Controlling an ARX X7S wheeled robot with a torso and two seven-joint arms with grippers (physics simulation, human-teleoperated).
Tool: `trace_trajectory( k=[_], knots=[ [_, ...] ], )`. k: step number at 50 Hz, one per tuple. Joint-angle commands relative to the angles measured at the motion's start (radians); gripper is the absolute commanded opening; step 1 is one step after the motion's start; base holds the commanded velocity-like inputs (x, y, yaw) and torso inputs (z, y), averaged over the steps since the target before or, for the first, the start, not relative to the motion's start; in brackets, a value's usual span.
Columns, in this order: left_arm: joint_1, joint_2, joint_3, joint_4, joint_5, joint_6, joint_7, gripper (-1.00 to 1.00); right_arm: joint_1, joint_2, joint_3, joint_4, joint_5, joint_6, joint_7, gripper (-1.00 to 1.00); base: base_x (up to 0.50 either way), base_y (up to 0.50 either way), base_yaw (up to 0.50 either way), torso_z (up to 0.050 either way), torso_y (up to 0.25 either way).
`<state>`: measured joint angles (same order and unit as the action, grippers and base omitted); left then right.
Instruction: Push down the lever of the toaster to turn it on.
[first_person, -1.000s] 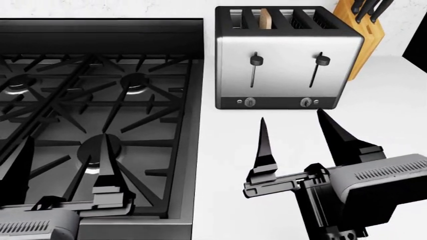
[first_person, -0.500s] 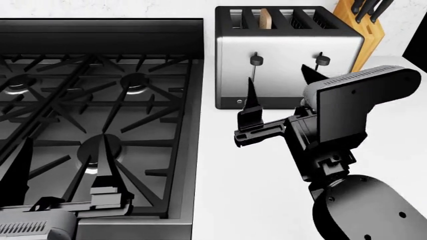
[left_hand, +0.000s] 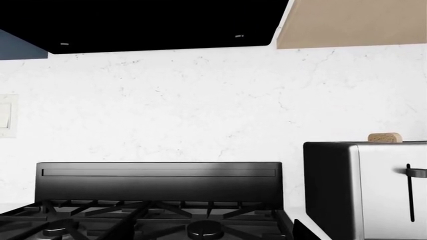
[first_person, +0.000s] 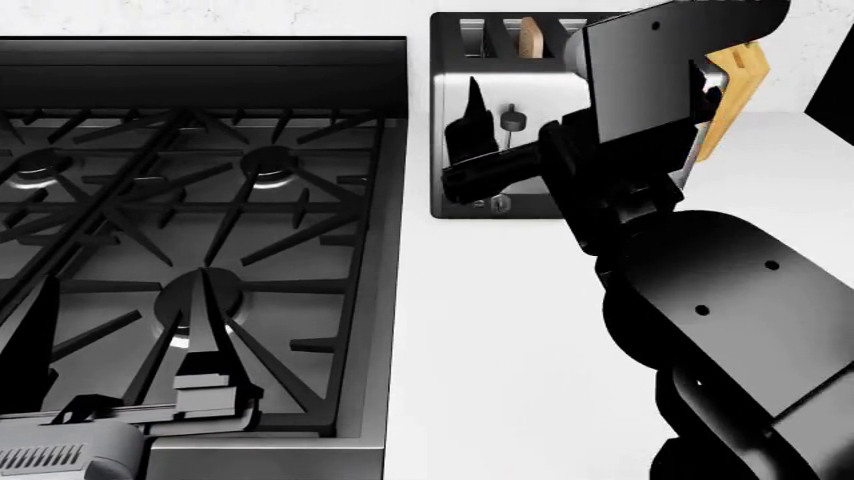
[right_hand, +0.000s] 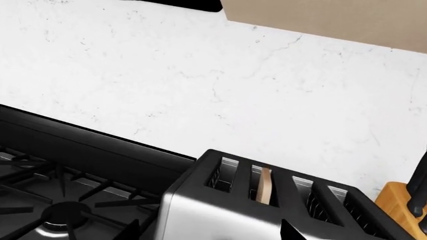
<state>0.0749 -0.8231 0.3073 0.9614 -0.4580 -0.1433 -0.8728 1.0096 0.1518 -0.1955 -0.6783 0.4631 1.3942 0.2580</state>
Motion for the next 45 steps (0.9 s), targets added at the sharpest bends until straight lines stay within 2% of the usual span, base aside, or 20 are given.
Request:
trace_trajectory(
  k=[1,13,14,45],
  knots=[
    [0.003,-0.005,-0.002,0.003,-0.002,0.002,-0.004,1.00,0.078,-0.012,-0.030,0.124,-0.009,-0.022,-0.001,1.00,0.00,0.00,0.00,0.000,0.000],
    [0.001,-0.006,0.001,-0.002,-0.004,0.006,-0.003,1.00,0.064,-0.030,-0.033,0.190,-0.015,-0.080,0.009,1.00,0.00,0.00,0.00,0.000,0.000],
    [0.001,-0.005,0.002,-0.004,-0.003,0.007,-0.002,1.00,0.062,-0.031,-0.033,0.193,-0.016,-0.084,0.010,-1.00,0.00,0.00,0.00,0.000,0.000],
    [0.000,-0.008,0.008,-0.013,-0.001,0.016,-0.005,1.00,-0.005,-0.030,-0.034,0.232,-0.005,-0.157,0.039,-1.00,0.00,0.00,0.00,0.000,0.000]
  ],
)
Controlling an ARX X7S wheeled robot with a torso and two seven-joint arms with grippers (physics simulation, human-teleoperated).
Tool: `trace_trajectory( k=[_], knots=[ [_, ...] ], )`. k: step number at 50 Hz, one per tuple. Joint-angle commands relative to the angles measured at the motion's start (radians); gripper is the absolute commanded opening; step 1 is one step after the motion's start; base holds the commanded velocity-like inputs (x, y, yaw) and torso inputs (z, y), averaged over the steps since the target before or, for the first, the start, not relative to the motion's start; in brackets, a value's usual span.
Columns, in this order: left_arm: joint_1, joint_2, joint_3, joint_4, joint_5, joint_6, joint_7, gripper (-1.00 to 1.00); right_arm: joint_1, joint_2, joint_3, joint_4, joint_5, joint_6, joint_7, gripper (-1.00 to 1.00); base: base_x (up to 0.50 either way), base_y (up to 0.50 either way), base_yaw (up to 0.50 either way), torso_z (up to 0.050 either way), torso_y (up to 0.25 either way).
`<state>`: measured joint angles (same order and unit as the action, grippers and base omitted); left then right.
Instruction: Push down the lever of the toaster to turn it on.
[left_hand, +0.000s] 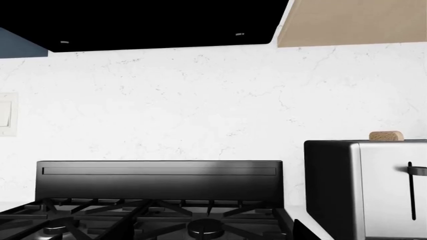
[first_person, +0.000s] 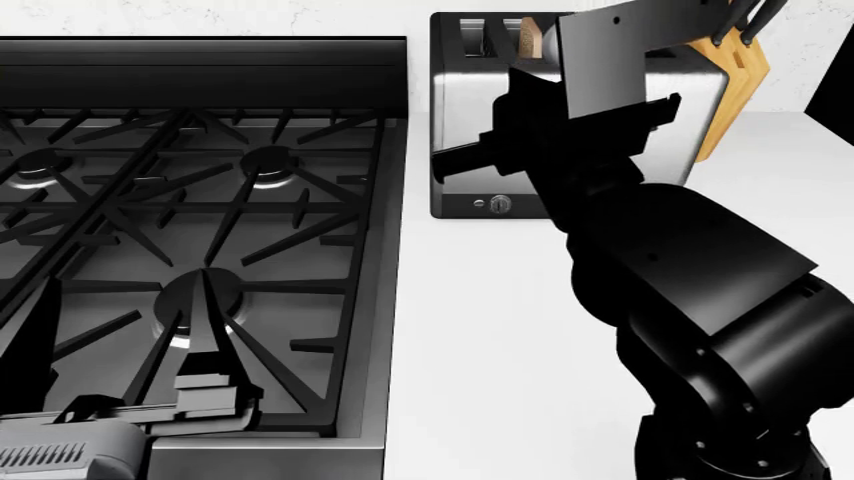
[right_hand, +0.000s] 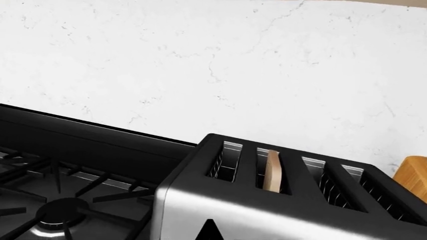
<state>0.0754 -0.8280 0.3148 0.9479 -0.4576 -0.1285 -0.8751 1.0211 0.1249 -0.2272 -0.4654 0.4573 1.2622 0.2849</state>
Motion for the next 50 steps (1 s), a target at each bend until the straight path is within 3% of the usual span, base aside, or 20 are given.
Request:
trace_trajectory(
  k=[1,50],
  knots=[
    [0.000,-0.004,0.000,0.000,-0.002,0.001,-0.003,1.00,-0.018,-0.003,-0.002,0.019,0.001,-0.026,0.014,-1.00,0.00,0.00,0.00,0.000,0.000],
    [0.010,-0.011,0.002,-0.012,0.003,0.024,-0.007,1.00,-0.051,-0.019,-0.040,0.172,-0.048,-0.192,0.096,-1.00,0.00,0.00,0.00,0.000,0.000]
  ],
)
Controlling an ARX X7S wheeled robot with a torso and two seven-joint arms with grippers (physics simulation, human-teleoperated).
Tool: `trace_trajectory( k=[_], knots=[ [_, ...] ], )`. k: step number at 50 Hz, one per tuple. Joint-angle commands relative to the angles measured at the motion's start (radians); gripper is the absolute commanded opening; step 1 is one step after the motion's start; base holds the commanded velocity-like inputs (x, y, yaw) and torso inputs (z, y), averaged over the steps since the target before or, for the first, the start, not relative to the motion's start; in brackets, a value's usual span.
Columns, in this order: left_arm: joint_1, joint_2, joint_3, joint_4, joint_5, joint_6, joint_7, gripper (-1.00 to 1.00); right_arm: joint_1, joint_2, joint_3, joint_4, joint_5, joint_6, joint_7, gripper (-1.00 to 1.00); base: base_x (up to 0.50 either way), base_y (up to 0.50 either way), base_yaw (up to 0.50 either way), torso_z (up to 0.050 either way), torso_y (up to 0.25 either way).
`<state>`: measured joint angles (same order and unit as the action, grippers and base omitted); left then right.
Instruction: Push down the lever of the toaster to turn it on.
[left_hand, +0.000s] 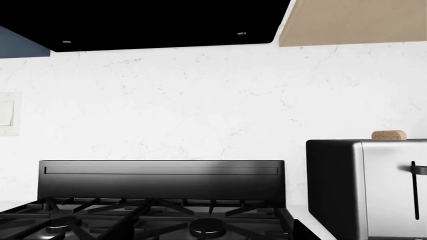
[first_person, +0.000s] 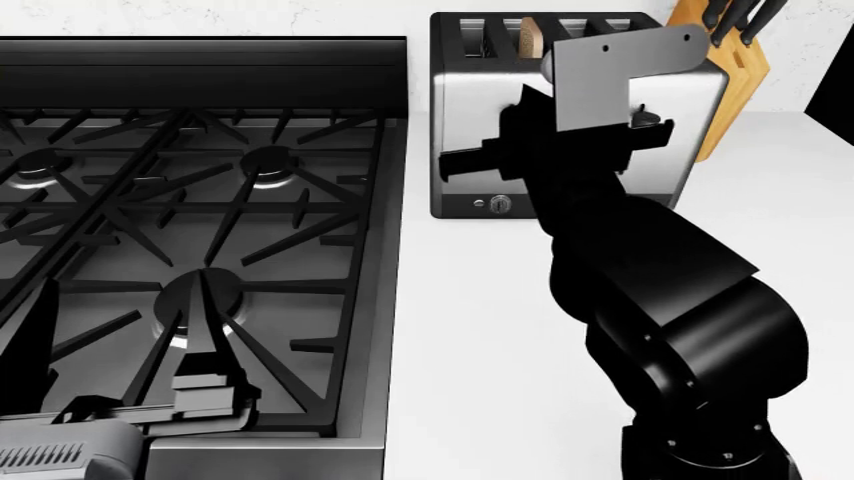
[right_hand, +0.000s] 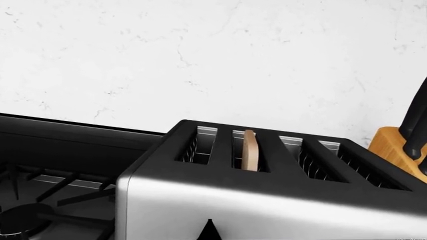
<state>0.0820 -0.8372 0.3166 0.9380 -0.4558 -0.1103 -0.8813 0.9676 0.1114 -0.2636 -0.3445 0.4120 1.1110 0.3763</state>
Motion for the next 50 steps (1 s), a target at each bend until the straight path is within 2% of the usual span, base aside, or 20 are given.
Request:
trace_trajectory(
  k=[1,50],
  knots=[
    [0.004,-0.001,0.000,-0.004,0.001,0.007,0.000,1.00,0.002,-0.006,-0.004,0.057,-0.003,-0.046,0.005,-1.00,0.00,0.00,0.00,0.000,0.000],
    [0.003,-0.007,0.005,-0.010,-0.001,0.017,-0.007,1.00,-0.006,0.018,-0.030,0.194,0.027,-0.120,-0.007,-1.00,0.00,0.00,0.00,0.000,0.000]
  ],
)
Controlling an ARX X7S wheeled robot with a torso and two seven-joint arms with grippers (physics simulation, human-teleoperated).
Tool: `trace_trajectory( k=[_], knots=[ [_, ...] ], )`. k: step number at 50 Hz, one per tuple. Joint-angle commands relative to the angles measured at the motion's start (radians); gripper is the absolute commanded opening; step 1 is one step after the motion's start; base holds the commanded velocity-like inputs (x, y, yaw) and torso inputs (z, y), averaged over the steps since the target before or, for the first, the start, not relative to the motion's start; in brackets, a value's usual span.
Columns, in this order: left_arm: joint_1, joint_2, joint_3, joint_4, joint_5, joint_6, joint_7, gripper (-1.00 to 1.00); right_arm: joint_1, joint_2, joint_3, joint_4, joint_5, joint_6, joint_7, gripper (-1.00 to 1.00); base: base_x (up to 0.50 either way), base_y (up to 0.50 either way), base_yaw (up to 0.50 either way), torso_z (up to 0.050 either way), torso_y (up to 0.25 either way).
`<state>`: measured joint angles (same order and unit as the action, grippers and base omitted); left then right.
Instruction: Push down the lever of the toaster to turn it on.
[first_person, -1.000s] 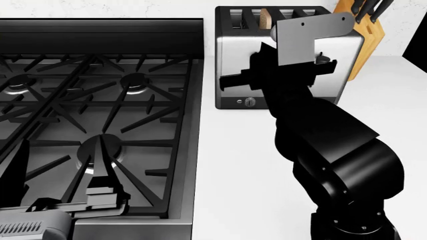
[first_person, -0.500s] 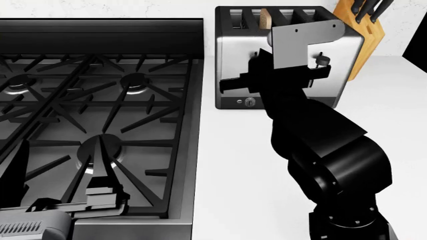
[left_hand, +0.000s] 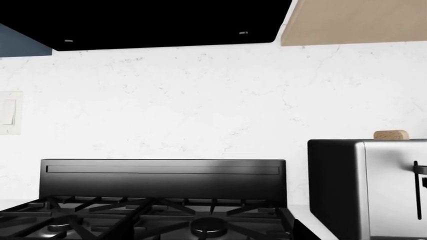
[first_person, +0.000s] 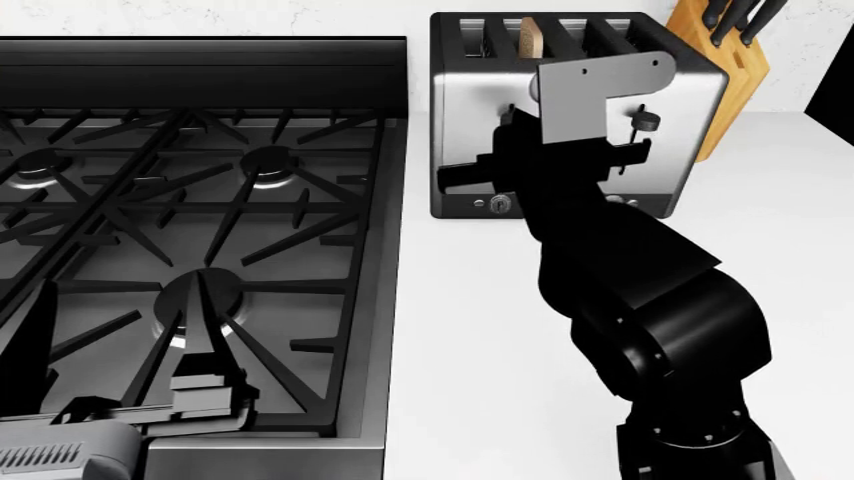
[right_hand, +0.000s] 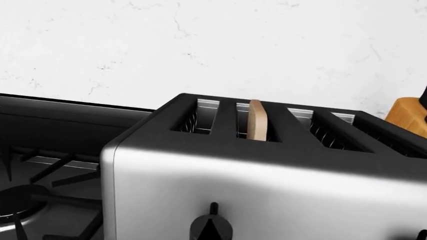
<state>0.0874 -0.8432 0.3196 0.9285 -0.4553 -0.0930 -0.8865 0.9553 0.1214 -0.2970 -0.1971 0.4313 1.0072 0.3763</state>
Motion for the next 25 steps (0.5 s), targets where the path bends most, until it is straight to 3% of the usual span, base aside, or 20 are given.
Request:
trace_trajectory(
  k=[1,25],
  knots=[
    [-0.002,-0.001,0.003,-0.001,-0.001,0.000,-0.001,1.00,0.009,0.009,0.003,0.051,0.007,-0.017,-0.007,-1.00,0.00,0.00,0.00,0.000,0.000],
    [0.004,-0.005,0.000,-0.007,0.000,0.012,-0.004,1.00,0.023,0.017,-0.033,0.113,0.009,-0.034,-0.013,-1.00,0.00,0.00,0.00,0.000,0.000]
  ],
)
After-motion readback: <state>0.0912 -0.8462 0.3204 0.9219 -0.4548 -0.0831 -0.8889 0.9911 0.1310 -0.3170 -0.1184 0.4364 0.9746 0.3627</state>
